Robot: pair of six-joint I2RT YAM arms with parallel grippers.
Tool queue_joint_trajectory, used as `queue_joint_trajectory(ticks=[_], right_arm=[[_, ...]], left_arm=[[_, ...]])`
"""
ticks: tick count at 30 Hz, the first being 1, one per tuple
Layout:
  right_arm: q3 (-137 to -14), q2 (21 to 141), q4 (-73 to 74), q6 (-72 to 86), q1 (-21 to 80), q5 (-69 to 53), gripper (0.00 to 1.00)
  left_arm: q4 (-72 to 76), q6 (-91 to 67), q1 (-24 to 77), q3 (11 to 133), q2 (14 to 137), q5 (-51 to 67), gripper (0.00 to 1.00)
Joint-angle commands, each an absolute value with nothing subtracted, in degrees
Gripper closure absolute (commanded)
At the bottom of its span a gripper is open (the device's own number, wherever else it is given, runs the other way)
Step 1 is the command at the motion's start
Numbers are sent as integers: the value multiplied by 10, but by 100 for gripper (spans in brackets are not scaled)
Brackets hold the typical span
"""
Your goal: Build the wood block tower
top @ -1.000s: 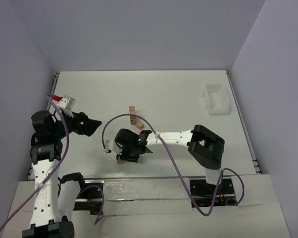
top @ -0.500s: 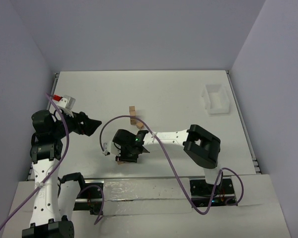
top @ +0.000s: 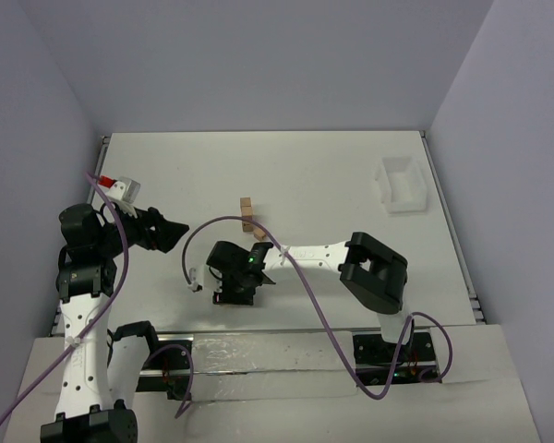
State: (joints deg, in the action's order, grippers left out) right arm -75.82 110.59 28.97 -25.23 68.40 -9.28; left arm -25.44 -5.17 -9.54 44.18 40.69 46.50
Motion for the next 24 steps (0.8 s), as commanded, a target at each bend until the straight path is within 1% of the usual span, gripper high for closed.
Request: queue_joint_trajectory(ticks=[1, 3, 5, 6, 9, 11, 15, 17, 18, 19, 21, 24], right_arm=[[-784, 1102, 295, -248, 690, -104, 31], [-785, 1094, 294, -240, 690, -106, 14], [-788, 1083, 298, -227, 691, -106, 3], [-790, 1073, 299, -215, 690, -106, 1], [-785, 1026, 287, -181, 686, -87, 0], [-774, 993, 253, -131, 679, -49, 0], [-754, 914, 224, 31, 642, 18, 0], [-761, 912, 253, 93, 620, 6, 0], [-764, 917, 264, 132, 607, -34, 0], [-765, 918, 269, 134, 590, -84, 0], [-723, 903, 232, 184, 550, -153, 0], [-739, 915, 259, 242, 550, -110, 0]], left_arm=[[-230, -46, -102, 443, 404, 469, 1], [-230, -47, -102, 441, 404, 468, 1], [-228, -49, -102, 441, 403, 466, 1], [-228, -49, -101, 440, 403, 465, 1], [-229, -51, -102, 441, 400, 458, 1], [-226, -54, -102, 443, 397, 451, 1], [-223, -72, -103, 455, 398, 424, 1], [-220, -86, -105, 461, 401, 413, 1], [-212, -91, -105, 463, 402, 411, 1], [-212, -95, -105, 465, 403, 411, 1], [-202, -103, -107, 471, 406, 405, 1], [-203, -103, -107, 487, 411, 394, 1]])
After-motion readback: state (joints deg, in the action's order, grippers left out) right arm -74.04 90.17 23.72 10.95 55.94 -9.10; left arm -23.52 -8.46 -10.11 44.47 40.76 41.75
